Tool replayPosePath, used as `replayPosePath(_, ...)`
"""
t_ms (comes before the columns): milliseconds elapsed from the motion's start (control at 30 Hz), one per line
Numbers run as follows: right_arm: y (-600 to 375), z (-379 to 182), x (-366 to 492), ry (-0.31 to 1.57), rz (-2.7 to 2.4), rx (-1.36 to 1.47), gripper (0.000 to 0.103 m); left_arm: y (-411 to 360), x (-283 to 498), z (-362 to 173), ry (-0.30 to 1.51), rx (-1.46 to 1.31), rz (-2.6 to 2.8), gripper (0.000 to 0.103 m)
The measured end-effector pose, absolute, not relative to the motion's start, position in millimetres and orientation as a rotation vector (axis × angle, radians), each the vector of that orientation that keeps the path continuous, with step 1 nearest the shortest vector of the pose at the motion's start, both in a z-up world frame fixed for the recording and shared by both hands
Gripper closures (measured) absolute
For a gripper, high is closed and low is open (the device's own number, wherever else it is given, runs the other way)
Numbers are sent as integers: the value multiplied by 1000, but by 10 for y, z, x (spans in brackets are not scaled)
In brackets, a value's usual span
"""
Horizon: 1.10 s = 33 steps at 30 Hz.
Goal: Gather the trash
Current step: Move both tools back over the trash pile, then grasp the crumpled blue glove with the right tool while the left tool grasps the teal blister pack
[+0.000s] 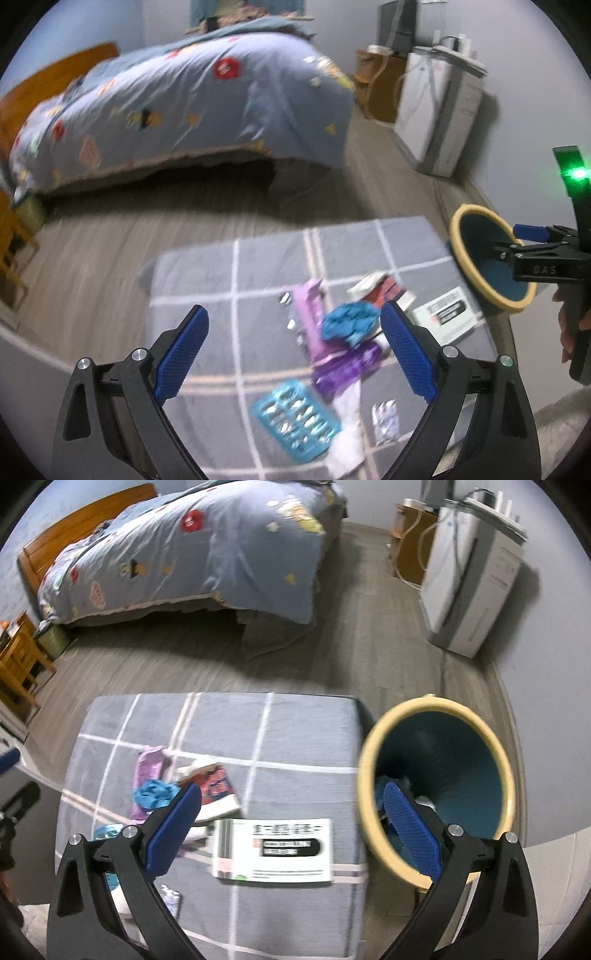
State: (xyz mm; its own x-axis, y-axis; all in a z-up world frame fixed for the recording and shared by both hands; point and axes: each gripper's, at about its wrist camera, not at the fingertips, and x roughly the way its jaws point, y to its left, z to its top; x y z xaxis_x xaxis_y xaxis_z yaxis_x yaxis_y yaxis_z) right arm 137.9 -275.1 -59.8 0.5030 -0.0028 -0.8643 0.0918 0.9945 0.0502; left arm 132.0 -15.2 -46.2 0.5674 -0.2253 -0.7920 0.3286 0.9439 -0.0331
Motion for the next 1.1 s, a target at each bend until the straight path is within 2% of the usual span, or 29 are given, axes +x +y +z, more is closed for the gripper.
replayPosePath(167, -2424, -697, 1494, 1073, -12, 98, 6, 121, 1196, -822, 990, -49, -203, 10)
replayPosePath(300, -2163, -810, 1588, 1112, 23, 103, 6, 107, 1051, -1045, 992, 50, -121, 9)
replayPosePath(800, -1585, -1208, 1793, 1226, 110, -10, 7, -52, 972, -1766, 1162, 137, -79, 7)
replayPosePath(933, -1523, -1338, 1851, 1264, 129, -18, 17, -94, 960, -1883, 1194, 112, -93, 7)
replayPosePath(1067, -1471, -1507, 1901, 1321, 146, -14, 36, -77, 997, -1933, 1196, 76, -98, 7)
replayPosePath(1100, -1465, -1535, 1907, 1331, 148, -15, 38, -74, 1000, -1937, 1193, 64, -101, 7)
